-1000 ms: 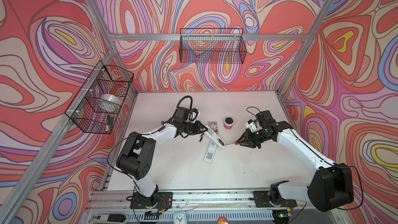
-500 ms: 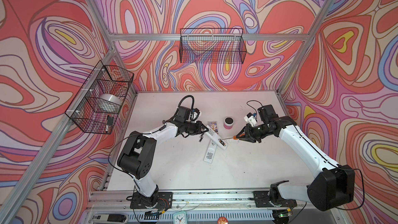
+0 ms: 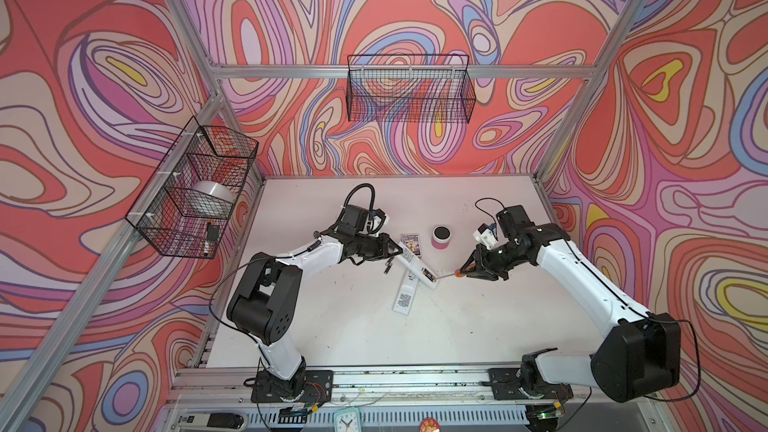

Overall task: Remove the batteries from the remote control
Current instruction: 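Insert the screwdriver tip beside the AAA batteries with the right gripper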

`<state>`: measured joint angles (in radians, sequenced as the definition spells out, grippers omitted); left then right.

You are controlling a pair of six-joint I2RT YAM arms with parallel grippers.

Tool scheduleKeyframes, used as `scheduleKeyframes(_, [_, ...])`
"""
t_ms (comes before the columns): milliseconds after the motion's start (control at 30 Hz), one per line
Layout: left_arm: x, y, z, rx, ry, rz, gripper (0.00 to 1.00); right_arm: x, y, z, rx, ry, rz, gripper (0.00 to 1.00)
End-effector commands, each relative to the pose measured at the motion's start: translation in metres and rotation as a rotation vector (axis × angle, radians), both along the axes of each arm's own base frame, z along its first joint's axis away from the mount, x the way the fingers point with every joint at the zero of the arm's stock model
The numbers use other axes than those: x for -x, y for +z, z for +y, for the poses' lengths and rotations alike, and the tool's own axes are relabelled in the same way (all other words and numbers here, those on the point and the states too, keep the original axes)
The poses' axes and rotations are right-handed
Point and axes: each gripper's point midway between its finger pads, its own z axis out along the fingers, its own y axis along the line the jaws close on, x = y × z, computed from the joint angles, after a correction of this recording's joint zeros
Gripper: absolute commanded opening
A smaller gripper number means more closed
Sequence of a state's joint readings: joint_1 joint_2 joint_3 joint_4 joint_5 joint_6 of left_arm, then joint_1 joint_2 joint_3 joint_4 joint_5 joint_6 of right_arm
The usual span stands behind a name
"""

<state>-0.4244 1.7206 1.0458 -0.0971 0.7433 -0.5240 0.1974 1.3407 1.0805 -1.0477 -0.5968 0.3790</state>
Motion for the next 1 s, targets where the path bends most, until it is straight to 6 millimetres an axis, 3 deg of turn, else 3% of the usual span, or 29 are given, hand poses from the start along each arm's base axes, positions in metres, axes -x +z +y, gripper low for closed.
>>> scheduleKeyframes(0, [0.009, -0.035, 0.015, -0.11, 0.018, 0.064, 0.0, 0.001, -0.01, -0.002, 0.007, -0.004, 0.022, 0.07])
scheduleKeyframes(233, [0.01, -0.037, 0.014, -0.109, 0.017, 0.073, 0.0, -0.003, -0.024, 0.0, 0.001, -0.007, 0.034, 0.07])
scheduleKeyframes(567, [0.007, -0.037, 0.016, -0.111, 0.015, 0.073, 0.0, -0.015, -0.009, 0.0, 0.008, -0.015, -0.013, 0.07])
scheduleKeyframes(967, [0.006, -0.038, 0.02, -0.108, 0.021, 0.079, 0.0, -0.031, -0.011, -0.002, 0.021, -0.018, -0.02, 0.07])
